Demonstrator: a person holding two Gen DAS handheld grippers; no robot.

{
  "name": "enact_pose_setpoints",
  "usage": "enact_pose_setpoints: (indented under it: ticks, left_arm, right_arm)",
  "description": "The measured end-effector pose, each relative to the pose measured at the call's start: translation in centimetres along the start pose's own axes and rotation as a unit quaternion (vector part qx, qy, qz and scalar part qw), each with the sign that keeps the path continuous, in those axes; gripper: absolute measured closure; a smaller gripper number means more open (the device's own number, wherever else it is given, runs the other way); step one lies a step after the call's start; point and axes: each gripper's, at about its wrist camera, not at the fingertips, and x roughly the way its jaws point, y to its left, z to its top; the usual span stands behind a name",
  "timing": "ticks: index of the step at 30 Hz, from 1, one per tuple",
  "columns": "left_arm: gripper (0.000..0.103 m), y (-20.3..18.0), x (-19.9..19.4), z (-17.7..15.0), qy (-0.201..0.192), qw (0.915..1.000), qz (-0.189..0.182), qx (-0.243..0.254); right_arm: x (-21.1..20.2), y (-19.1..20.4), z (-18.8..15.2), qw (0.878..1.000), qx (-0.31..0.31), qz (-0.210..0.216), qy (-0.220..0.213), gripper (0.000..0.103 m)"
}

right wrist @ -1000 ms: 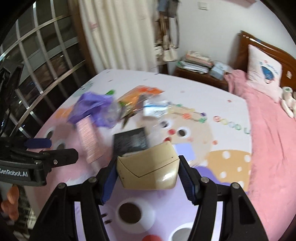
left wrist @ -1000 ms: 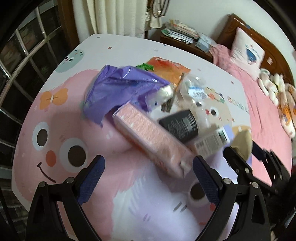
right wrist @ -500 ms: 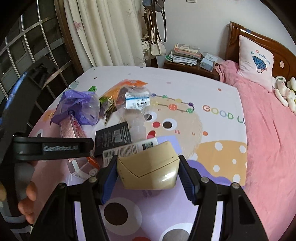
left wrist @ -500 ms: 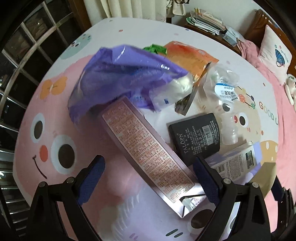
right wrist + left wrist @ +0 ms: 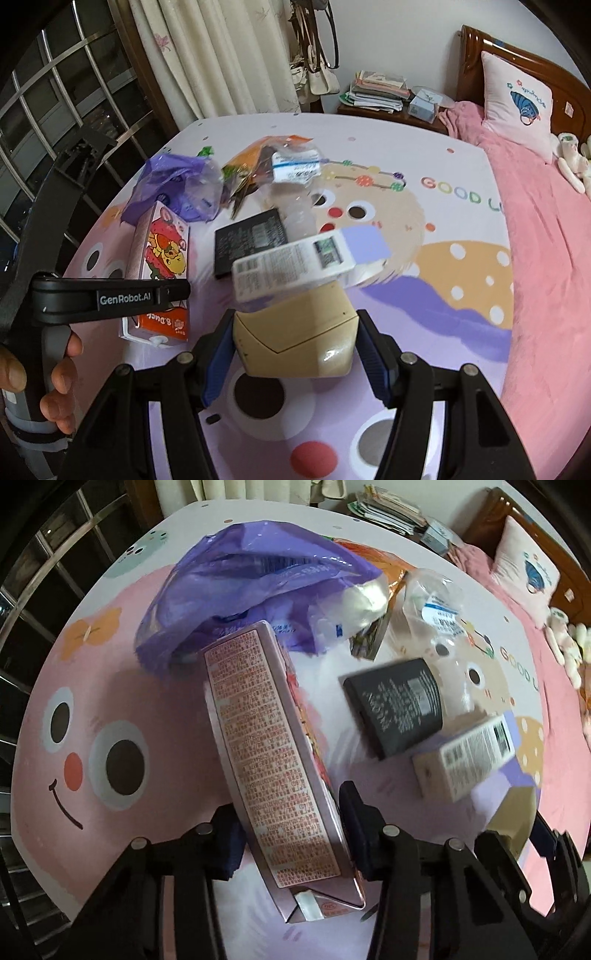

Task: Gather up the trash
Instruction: 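Grasp the tan paper with the right tool while the left tool grasps the pink box, then carry the pink box and tan paper over the bin and open both tools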

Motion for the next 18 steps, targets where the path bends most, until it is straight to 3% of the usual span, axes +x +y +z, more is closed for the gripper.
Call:
enact_pose_setpoints:
  ticks: [12, 18]
  left_arm:
    - [0.058, 5.2, -3.9, -5.5, -0.012, 0.9976, -0.027, 0.062]
    - [0.058, 7.4, -7.4, -8.5, -0.041, 0.9908, -0.037, 0.123]
  right_arm:
    - [-1.8, 4.8, -3.2, 1.0, 0.012, 0.006, 0.011, 0.041]
    - [-3.3, 8.2, -5.5, 0.999, 0.033, 0.0, 0.012, 0.041]
